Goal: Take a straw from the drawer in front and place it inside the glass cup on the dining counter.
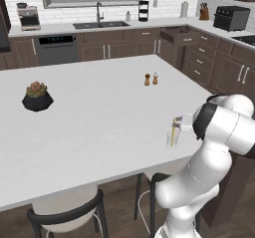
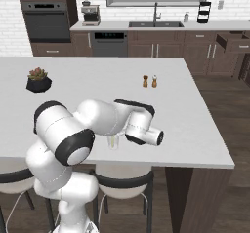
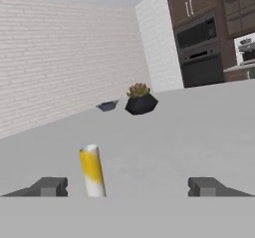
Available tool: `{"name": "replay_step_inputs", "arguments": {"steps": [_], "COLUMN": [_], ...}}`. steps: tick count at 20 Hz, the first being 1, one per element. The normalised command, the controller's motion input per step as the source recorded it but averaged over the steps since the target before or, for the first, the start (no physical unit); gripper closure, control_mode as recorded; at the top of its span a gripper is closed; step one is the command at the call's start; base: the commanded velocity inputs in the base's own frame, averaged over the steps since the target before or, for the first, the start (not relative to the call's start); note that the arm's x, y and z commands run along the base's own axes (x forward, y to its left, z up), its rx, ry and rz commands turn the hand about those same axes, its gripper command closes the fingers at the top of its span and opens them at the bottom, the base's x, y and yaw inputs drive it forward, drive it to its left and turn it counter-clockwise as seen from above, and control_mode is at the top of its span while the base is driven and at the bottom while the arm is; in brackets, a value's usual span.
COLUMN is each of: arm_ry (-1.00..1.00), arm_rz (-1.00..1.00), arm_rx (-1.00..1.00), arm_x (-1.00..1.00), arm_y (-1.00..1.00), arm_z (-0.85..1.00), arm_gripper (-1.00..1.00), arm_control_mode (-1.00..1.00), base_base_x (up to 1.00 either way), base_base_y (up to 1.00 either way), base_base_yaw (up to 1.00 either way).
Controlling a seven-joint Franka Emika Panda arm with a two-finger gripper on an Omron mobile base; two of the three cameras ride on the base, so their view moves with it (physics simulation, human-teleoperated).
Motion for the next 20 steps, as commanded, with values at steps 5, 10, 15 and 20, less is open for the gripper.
{"name": "replay_step_inputs", "arguments": {"steps": [5,10,15,20], "arm_ry": [0.00,0.00,0.00,-0.03], "arm_rz": [-0.01,-0.02,0.00,0.00], "arm_rx": [-0.01,-0.03,-0.08,-0.20], "arm_x": [-0.25,-0.59,-0.93,-1.00], "arm_y": [-0.23,-0.32,-0.11,0.05], "arm_z": [0.36,0.52,0.73,0.90], "arm_gripper": [-1.00,-1.00,-1.00,-1.00], "arm_control_mode": [-1.00,-1.00,-1.00,-1.00], "base_base_x": [0.00,0.00,0.00,0.00], "base_base_y": [0.00,0.00,0.00,0.00], "base_base_yaw": [0.00,0.00,0.00,0.00]}}
